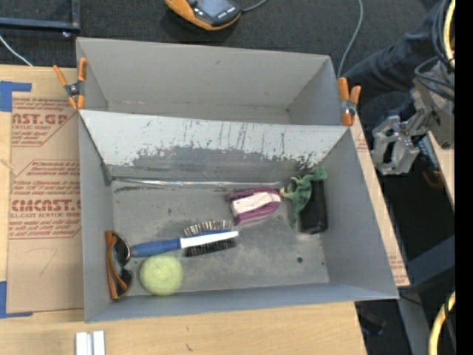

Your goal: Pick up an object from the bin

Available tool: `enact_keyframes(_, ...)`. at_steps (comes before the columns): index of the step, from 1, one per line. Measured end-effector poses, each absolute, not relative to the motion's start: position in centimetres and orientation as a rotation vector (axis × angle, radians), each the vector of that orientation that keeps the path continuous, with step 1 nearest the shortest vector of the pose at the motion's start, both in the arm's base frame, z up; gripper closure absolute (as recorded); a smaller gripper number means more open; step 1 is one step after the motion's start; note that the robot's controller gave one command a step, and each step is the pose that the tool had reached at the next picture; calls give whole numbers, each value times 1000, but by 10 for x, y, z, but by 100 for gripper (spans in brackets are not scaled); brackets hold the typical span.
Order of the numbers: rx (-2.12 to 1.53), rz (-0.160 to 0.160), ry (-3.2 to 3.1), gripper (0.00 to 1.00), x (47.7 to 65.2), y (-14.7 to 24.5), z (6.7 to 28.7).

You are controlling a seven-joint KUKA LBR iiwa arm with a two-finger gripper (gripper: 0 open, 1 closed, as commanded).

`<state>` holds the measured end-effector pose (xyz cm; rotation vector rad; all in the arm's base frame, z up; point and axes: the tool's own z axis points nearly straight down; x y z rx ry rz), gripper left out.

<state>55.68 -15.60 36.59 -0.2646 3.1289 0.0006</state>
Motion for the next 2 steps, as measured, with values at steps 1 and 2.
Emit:
enact_keyframes(1, -265, 1, 3129, 100, 557, -156, 366)
enact_keyframes(2, -447, -2, 3104, 100, 516, -152, 280)
